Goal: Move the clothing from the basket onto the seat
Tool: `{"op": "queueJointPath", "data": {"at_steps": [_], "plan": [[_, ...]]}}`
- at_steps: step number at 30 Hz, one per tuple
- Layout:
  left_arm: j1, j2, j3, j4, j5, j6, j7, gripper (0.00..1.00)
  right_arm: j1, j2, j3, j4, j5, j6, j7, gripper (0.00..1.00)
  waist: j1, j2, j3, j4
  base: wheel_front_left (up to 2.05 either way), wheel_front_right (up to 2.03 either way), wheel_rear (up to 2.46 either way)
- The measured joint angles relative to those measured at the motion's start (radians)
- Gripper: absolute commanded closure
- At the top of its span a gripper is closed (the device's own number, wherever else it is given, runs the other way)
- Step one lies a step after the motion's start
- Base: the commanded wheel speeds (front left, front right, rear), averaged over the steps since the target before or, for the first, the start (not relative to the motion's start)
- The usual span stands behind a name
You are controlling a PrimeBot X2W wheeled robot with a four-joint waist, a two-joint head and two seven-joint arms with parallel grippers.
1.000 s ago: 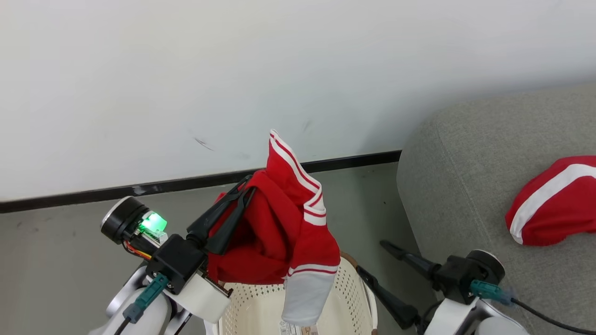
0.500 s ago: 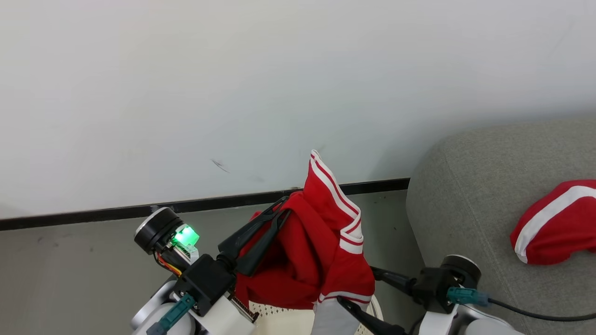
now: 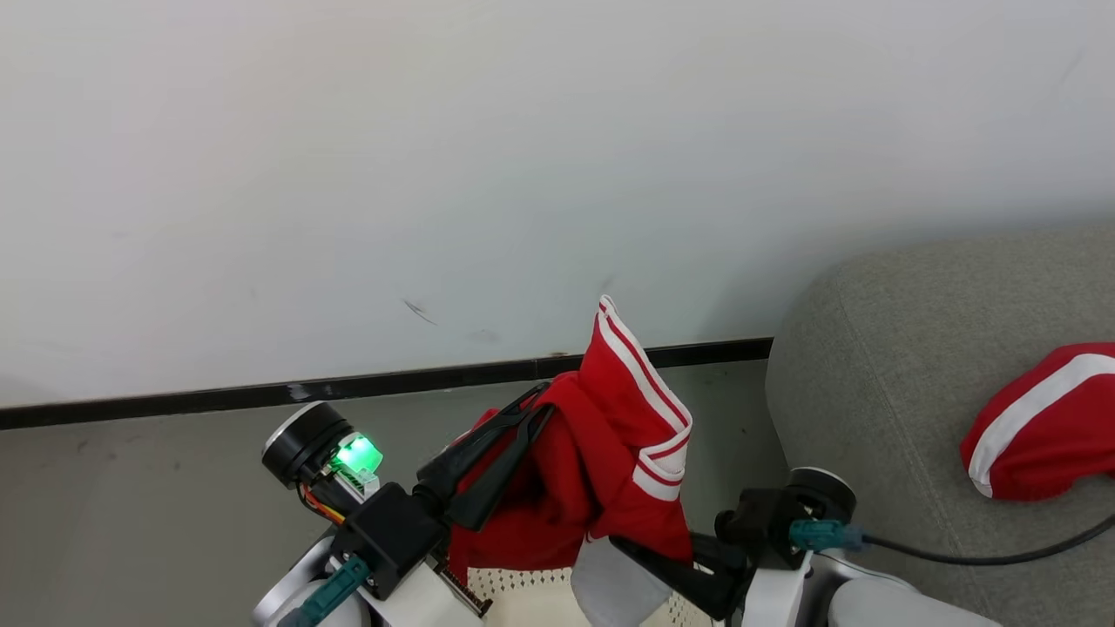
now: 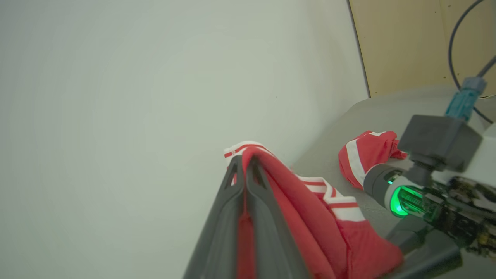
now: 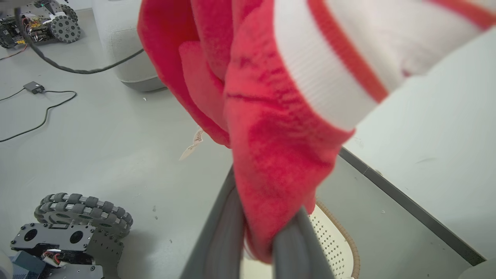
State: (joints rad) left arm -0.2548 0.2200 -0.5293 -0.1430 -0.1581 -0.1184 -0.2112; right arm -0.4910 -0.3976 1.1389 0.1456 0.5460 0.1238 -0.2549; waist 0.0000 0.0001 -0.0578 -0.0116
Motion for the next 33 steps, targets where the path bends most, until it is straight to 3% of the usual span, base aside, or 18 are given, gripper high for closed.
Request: {"op": "queueJointPath", "data": {"at_steps": [7, 8, 9, 10, 11, 12, 13, 23, 33], "plan": [[0.039, -0.007, 0.025, 0.029, -0.046, 0.002, 0.008, 1.0, -0.006, -0.019, -0.1, 0.019, 0.034, 0.0, 0.0, 1.0, 0.0, 0.0, 0.005, -0.014, 0.0, 0.0, 0.0], [0.048, -0.009, 0.029, 0.037, -0.052, 0.002, 0.009, 0.95, -0.006, -0.021, -0.129, 0.015, 0.037, 0.0, 0.0, 1.0, 0.0, 0.0, 0.005, -0.017, 0.0, 0.0, 0.0], [0.056, -0.012, 0.033, 0.043, -0.058, 0.003, 0.009, 0.78, -0.006, -0.022, -0.16, 0.01, 0.041, 0.0, 0.0, 1.0, 0.0, 0.0, 0.006, -0.02, 0.0, 0.0, 0.0], [0.063, -0.016, 0.036, 0.051, -0.065, 0.006, 0.009, 0.75, -0.005, -0.024, -0.191, 0.001, 0.043, 0.0, 0.0, 1.0, 0.0, 0.0, 0.007, -0.024, 0.0, 0.0, 0.0], [0.067, -0.021, 0.036, 0.061, -0.072, 0.007, 0.009, 0.64, -0.005, -0.025, -0.22, -0.008, 0.043, 0.0, 0.0, 1.0, 0.0, 0.0, 0.007, -0.028, 0.0, 0.0, 0.0], [0.072, -0.026, 0.036, 0.067, -0.082, 0.007, 0.009, 0.41, -0.004, -0.026, -0.251, -0.013, 0.043, 0.0, 0.0, 1.0, 0.0, 0.0, 0.008, -0.032, 0.0, 0.0, 0.0], [0.078, -0.029, 0.036, 0.072, -0.089, 0.007, 0.009, 0.0, -0.002, -0.028, -0.281, -0.017, 0.043, 0.0, 0.0, 1.0, 0.0, 0.0, 0.008, -0.036, 0.0, 0.0, 0.0], [0.105, -0.071, -0.016, 0.118, -0.126, 0.006, 0.007, 0.0, 0.094, -0.084, -0.6, -0.066, -0.014, 0.0, 0.0, 1.0, 0.0, 0.0, 0.01, -0.09, 0.0, 0.0, 0.0], [0.123, -0.107, -0.122, 0.141, -0.158, 0.0, -0.002, 0.0, 0.283, -0.1, -0.903, -0.116, -0.088, 0.0, 0.0, 1.0, 0.0, 0.0, 0.005, -0.165, 0.0, 0.0, 0.0]]}}
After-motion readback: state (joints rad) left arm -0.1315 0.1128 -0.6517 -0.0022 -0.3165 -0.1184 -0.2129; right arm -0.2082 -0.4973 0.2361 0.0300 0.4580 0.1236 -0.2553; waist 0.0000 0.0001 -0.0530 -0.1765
